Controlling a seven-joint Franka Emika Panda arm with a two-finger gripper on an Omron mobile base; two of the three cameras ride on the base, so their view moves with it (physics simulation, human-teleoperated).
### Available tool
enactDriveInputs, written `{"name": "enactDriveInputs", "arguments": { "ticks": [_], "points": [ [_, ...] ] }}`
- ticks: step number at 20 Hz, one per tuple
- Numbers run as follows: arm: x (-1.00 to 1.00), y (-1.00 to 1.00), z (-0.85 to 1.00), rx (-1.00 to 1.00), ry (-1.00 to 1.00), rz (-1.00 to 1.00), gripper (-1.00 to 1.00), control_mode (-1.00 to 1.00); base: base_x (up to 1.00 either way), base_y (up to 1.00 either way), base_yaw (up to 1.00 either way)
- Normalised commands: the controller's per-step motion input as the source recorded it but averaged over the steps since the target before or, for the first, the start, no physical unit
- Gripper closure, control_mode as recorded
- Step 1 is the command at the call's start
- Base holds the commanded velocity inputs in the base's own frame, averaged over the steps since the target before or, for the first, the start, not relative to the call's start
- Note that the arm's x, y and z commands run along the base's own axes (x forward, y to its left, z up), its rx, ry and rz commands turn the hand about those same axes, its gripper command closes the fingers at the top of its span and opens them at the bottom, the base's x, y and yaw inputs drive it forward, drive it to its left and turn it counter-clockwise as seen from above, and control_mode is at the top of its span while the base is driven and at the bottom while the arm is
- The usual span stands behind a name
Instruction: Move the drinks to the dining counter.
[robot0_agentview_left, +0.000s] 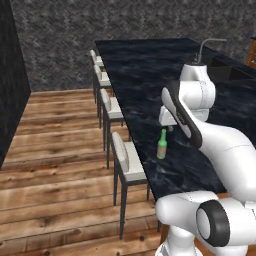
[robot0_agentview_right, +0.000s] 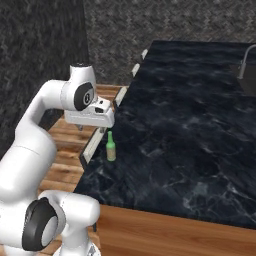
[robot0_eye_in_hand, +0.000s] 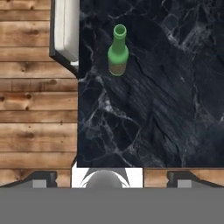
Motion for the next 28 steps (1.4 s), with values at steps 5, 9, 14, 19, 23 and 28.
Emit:
{"name": "enactDriveInputs", "arguments": {
  "ticks": [5,9,14,19,23,28],
  "points": [
    [0.00,0.00,0.00,0.00,0.00,0.00,-1.00,1.00,-0.28,-0.15,-0.03],
    [0.00,0.00,0.00,0.00,0.00,0.00,-1.00,1.00,-0.96,-0.72,-0.35],
    [0.00,0.00,0.00,0.00,0.00,0.00,-1.00,1.00,-0.51,-0.68,-0.58],
    [0.00,0.00,0.00,0.00,0.00,0.00,-1.00,1.00,-0.17,-0.41,-0.75],
    [0.00,0.00,0.00,0.00,0.00,0.00,-1.00,1.00,-0.06,-0.36,-0.79],
    [0.00,0.00,0.00,0.00,0.00,0.00,-1.00,1.00,0.00,-0.42,-0.79]
  ]
}}
